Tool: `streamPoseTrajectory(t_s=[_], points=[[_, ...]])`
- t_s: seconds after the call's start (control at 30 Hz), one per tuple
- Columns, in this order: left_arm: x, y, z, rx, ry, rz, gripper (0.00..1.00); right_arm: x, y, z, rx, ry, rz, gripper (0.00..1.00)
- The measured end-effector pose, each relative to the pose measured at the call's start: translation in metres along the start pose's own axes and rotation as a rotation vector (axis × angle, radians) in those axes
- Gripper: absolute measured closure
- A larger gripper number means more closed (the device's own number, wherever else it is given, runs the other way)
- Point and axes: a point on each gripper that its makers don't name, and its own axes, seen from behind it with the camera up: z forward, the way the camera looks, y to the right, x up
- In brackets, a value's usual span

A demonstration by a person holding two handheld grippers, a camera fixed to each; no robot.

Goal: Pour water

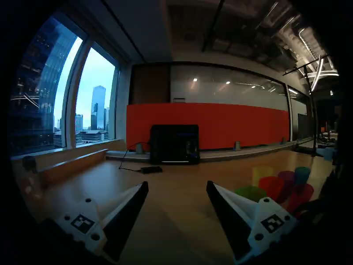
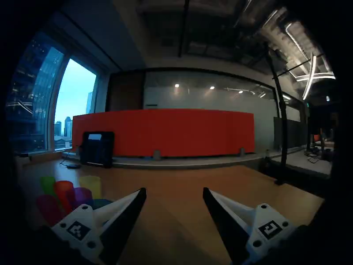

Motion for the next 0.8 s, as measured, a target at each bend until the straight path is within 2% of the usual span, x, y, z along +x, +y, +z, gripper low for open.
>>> streamPoseTrajectory(t_s=[0.8], points=[[-0.0008, -0.0006, -0.0009, 0.0, 0.0, 0.0, 0.02, 0.0008, -0.0007, -0.0011, 0.0, 0.0, 0.0, 0.01]])
